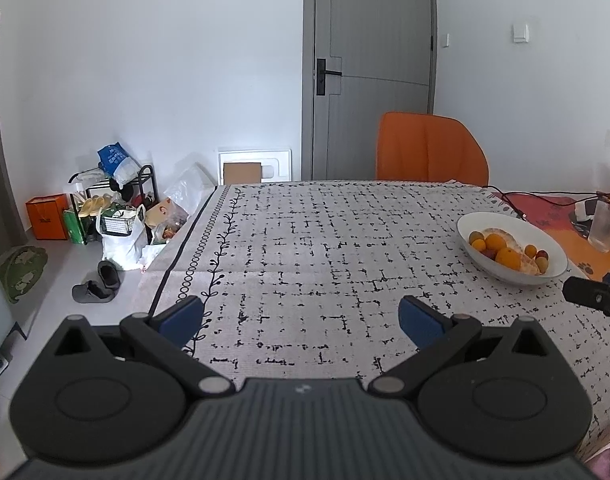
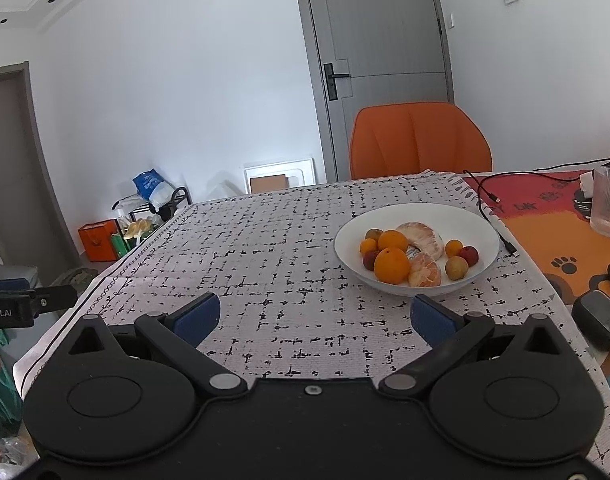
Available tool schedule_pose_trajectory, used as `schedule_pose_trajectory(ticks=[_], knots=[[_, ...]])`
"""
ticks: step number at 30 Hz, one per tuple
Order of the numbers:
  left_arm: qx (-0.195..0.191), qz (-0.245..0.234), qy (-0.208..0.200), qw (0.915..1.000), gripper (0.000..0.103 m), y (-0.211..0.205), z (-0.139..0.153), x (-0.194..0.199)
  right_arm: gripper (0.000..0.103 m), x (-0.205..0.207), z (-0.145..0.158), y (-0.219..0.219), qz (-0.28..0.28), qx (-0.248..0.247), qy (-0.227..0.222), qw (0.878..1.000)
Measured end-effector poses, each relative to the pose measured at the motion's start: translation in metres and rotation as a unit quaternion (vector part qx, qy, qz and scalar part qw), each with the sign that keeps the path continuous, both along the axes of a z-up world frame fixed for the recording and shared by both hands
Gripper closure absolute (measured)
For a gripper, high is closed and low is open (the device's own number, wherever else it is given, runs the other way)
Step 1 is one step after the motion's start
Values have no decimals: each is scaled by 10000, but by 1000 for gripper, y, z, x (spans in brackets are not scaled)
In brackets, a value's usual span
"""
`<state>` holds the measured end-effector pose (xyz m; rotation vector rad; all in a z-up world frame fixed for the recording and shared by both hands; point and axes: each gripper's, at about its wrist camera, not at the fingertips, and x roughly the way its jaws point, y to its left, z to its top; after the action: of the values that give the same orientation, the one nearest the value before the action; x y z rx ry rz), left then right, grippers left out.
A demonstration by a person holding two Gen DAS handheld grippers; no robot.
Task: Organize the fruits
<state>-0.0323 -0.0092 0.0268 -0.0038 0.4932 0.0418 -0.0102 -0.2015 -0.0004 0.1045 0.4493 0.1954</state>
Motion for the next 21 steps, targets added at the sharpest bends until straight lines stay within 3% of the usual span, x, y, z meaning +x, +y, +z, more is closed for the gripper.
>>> schedule_pose_trajectory(ticks=[21], knots=[[13,-19,3,10000,0,1,1,-1,0,2,0,3,59,-27,-2,10000]])
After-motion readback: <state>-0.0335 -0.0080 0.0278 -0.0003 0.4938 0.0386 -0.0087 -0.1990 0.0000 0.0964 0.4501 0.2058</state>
